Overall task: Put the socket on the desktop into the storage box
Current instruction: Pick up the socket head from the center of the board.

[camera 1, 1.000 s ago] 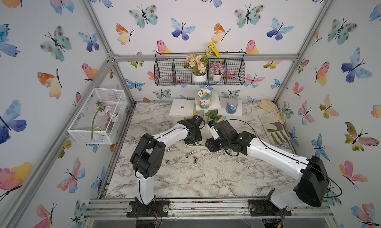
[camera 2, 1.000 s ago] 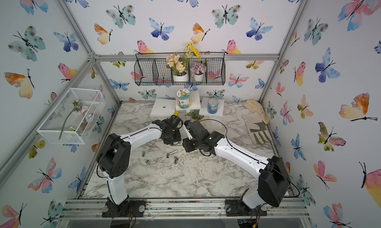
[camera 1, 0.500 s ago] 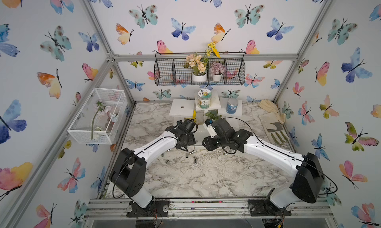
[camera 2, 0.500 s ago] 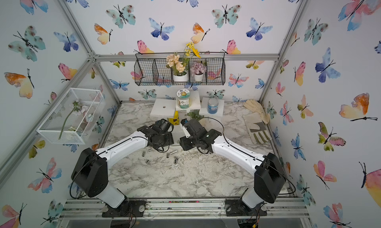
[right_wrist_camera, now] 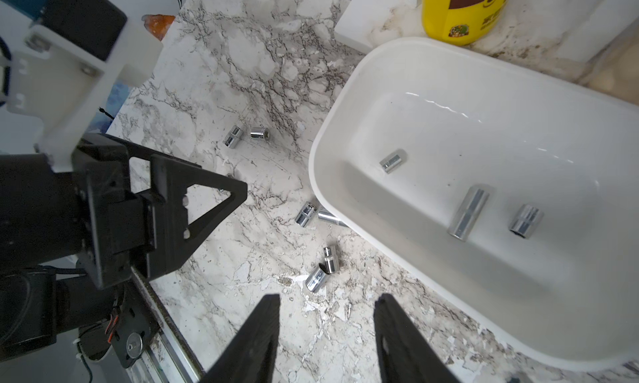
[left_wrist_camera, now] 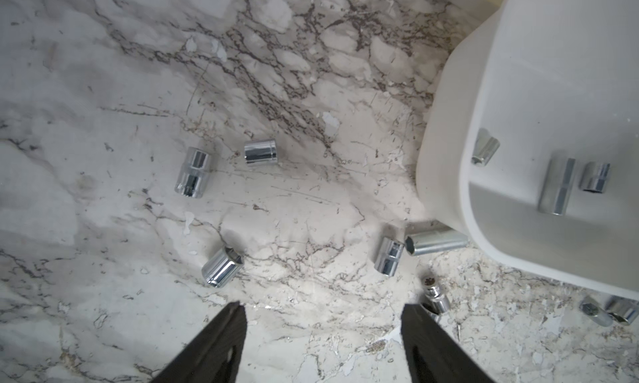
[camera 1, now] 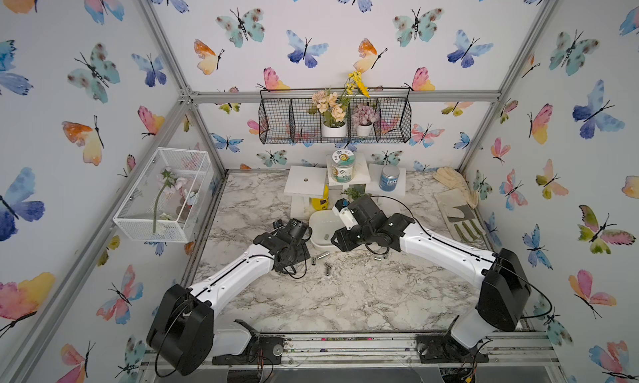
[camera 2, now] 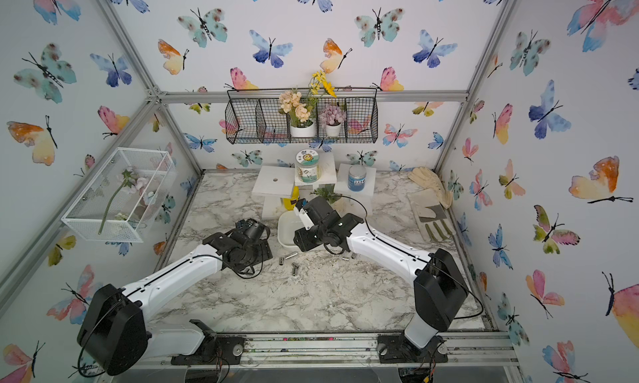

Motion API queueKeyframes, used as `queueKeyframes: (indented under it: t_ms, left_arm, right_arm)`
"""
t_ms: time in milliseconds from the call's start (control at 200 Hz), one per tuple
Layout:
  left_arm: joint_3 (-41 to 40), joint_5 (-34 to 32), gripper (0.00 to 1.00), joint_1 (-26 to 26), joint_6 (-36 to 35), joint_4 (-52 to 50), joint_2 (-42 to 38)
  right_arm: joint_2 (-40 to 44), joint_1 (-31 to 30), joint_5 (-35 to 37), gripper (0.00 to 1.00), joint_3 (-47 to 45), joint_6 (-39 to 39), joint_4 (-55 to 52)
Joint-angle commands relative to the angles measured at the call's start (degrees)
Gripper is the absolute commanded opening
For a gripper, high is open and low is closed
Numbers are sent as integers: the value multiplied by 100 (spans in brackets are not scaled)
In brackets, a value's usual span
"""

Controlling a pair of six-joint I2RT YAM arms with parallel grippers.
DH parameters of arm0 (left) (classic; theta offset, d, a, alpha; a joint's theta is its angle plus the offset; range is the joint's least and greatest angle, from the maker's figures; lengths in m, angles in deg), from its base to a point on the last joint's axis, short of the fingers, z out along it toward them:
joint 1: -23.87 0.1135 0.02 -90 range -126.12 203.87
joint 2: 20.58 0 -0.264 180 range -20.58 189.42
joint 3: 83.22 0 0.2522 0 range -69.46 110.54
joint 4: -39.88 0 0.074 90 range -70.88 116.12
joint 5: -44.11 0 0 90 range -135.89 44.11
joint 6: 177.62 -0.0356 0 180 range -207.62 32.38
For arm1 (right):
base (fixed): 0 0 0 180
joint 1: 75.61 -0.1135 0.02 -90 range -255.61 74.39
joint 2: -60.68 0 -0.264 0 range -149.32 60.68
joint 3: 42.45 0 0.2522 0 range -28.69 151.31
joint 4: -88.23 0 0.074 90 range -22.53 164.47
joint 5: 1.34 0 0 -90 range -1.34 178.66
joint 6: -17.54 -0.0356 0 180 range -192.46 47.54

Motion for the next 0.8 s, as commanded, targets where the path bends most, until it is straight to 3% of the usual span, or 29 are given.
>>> queueKeyframes:
  t_ms: [0,451,796]
  left_arm:
    - [-264,-197,76,77,156,-167,-304]
    - [-1044,79,63,645,-173,287,-413]
    - [-1003,280,52,969,-645,672,185]
  right_arm:
    - [-128,-83,-202,49,211,88,68]
    - [-218,-146,-201,50,138,5,139]
    - [-262,-146,-86,50,151,-33,184]
